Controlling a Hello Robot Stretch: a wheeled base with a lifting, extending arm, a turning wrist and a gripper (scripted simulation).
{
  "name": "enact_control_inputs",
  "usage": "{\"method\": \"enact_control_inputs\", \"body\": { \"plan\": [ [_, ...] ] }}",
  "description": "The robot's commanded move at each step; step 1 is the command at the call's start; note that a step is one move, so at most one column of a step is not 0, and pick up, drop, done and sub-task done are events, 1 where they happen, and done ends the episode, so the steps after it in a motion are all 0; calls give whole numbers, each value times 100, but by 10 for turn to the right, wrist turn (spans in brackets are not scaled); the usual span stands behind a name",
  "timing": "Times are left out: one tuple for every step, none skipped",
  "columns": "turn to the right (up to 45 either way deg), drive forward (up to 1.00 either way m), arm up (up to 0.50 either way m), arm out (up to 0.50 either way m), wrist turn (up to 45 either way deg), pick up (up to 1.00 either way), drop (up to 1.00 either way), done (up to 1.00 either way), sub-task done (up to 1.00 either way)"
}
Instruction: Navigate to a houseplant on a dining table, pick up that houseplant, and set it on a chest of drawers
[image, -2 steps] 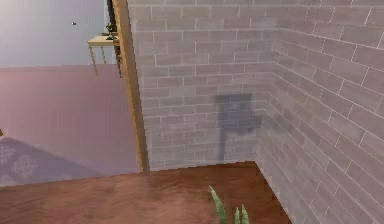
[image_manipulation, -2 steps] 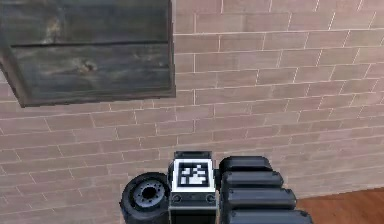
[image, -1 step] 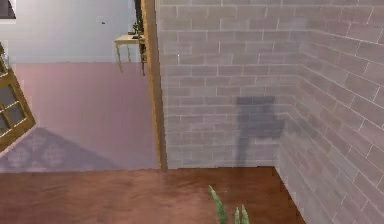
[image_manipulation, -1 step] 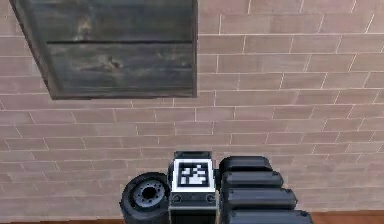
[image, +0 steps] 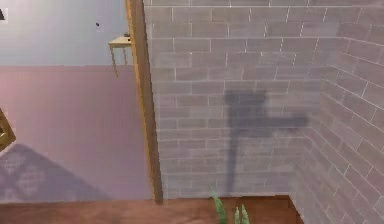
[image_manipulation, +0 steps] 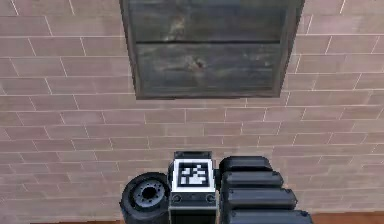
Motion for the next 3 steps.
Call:
{"method": "enact_control_inputs", "body": {
  "plan": [
    [-420,0,0,0,0,0,0,0,0],
    [0,100,0,0,0,0,0,0,0],
    [0,40,0,0,0,0,0,0,0]
  ]
}}
